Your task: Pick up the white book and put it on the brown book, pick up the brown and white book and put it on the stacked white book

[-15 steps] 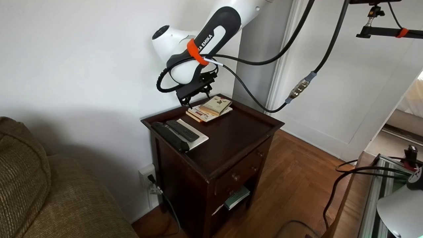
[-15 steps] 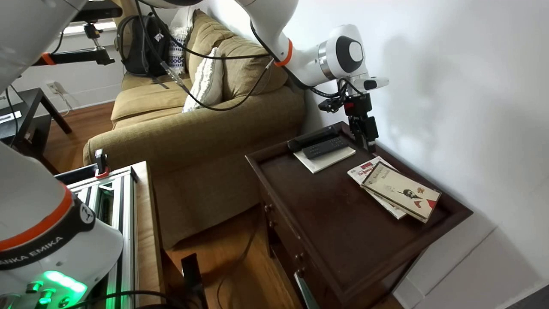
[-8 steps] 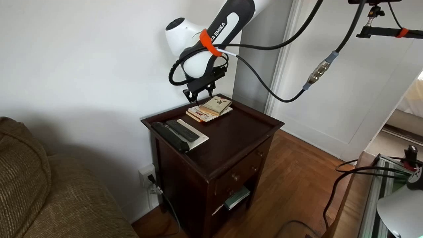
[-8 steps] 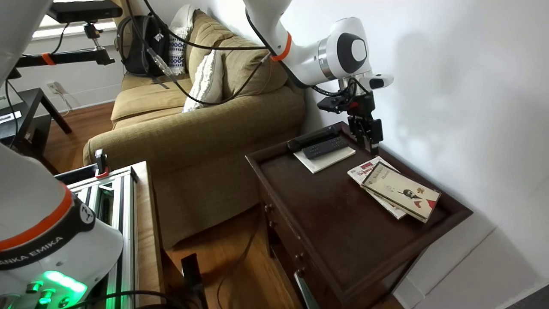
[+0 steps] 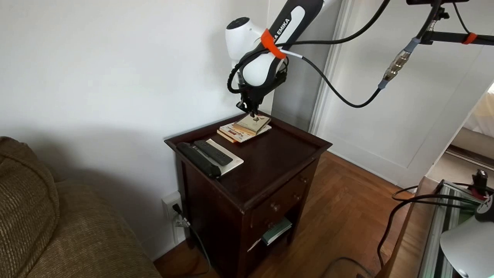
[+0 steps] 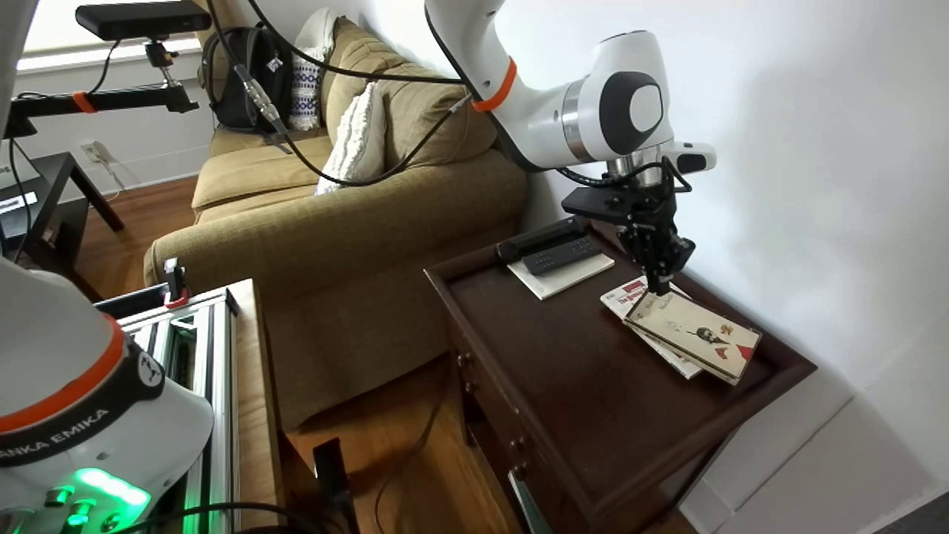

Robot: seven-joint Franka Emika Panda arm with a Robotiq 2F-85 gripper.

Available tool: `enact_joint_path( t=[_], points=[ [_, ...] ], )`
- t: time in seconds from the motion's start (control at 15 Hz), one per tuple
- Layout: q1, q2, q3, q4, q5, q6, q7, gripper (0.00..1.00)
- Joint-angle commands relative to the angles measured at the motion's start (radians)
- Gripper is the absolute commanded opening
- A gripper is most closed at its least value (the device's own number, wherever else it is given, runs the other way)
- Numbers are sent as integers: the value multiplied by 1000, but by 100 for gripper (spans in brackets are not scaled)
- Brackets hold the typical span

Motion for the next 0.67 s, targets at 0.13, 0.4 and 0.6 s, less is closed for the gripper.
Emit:
enact_joint_path(
  t=[0.13, 0.4, 0.6],
  points=[
    [-54, -16, 17, -87, 80, 130, -194, 0],
    [-64, 5, 29, -87, 121, 148, -276, 0],
    [-65, 30, 38, -71, 139, 162, -316, 0]
  ],
)
